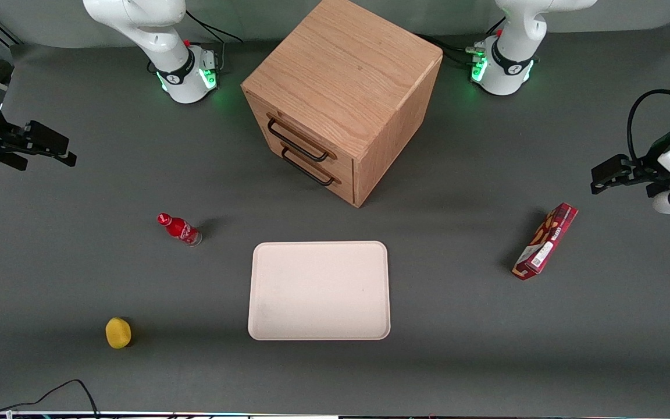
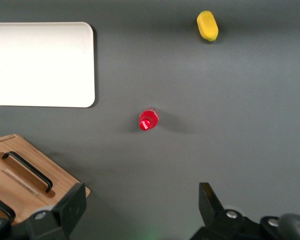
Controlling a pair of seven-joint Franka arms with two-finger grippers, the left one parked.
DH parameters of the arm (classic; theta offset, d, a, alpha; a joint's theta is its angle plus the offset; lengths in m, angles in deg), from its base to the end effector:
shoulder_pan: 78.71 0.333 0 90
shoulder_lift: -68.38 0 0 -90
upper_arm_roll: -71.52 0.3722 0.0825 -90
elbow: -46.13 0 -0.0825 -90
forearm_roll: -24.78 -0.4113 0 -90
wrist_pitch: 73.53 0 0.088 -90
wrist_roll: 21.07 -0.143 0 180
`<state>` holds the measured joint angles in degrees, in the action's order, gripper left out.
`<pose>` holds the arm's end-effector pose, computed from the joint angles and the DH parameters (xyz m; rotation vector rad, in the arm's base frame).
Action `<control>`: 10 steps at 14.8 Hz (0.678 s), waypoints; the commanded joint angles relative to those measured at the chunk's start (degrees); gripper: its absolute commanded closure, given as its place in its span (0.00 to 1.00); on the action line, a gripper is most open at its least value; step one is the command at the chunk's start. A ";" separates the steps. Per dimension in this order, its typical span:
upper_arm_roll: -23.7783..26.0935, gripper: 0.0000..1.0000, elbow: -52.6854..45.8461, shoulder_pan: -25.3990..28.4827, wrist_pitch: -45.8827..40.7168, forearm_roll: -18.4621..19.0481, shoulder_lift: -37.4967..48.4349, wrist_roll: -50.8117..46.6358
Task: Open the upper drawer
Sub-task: 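Move the right gripper to the black handle of the upper drawer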
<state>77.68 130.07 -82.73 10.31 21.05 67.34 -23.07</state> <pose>0.5761 0.0307 0.6775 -3.0754 -0.0135 0.0341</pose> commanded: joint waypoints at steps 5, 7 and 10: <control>1.48 0.00 -0.44 -0.30 -2.79 -3.28 1.04 -0.37; 1.84 0.00 -0.27 -0.82 -2.89 -8.90 0.60 -0.02; 3.49 0.00 -0.53 0.92 -2.89 -14.53 -2.90 0.15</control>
<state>79.67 130.20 -82.59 8.15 10.47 67.06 -23.06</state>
